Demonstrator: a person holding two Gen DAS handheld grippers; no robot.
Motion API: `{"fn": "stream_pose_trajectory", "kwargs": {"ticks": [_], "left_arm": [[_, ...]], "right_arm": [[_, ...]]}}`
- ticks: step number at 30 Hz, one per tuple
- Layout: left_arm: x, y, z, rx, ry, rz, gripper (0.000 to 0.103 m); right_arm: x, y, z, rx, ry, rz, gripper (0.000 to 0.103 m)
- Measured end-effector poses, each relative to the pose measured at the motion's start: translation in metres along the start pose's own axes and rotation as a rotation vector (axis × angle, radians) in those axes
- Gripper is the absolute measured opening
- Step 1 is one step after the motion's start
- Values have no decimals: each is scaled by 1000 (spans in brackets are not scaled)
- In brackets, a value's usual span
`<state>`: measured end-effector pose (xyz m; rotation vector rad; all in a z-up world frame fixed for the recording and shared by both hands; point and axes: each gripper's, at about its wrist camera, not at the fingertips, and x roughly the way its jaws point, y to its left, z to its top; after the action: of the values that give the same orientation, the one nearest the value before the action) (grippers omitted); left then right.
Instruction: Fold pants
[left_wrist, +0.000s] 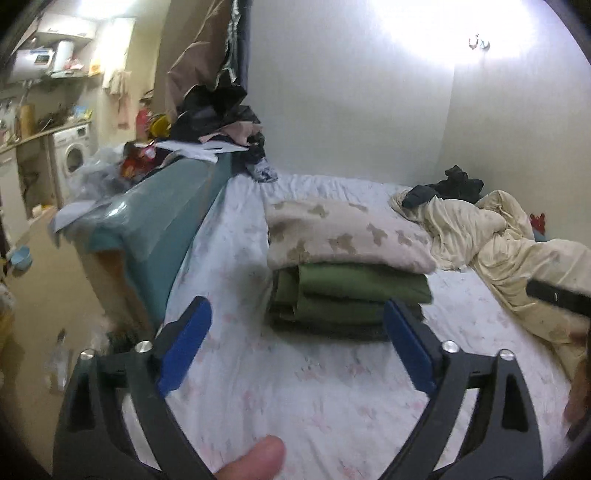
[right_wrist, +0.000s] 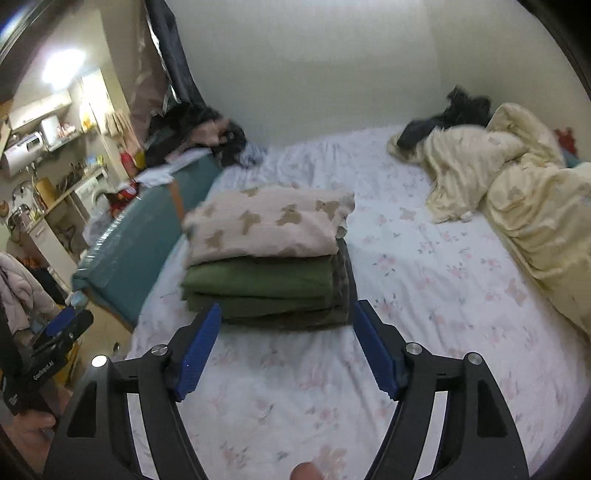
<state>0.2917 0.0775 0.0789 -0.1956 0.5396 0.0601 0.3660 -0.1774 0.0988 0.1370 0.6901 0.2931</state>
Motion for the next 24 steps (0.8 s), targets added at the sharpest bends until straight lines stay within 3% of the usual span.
{"fn": "stream_pose_trajectory", "kwargs": {"ticks": [3,4,8,15,19,24], "left_arm": [[-43,0,-5,-59,-32,-16,97],[-54,-1,-8,-62,-38,-12,102],[-118,-5,-28,-38,-58,-24,102],[-195,-1,-96,-5,-17,-12,102],[-217,-2,-135,1,13,49,102],[-226,-16,-174,52,17,24,102]], "right_arm": [[-38,21,-26,-57,-43,-26,79],[-51,26,-33,-64,-57,-33,83],[-103,42,-65,-76,-89,-33,103],[-171,49,-139,-70,-114,-39,103],[-200,52,-184,-76,-125,-55,103],[-225,52,-222,-40,-161,-32,103]]}}
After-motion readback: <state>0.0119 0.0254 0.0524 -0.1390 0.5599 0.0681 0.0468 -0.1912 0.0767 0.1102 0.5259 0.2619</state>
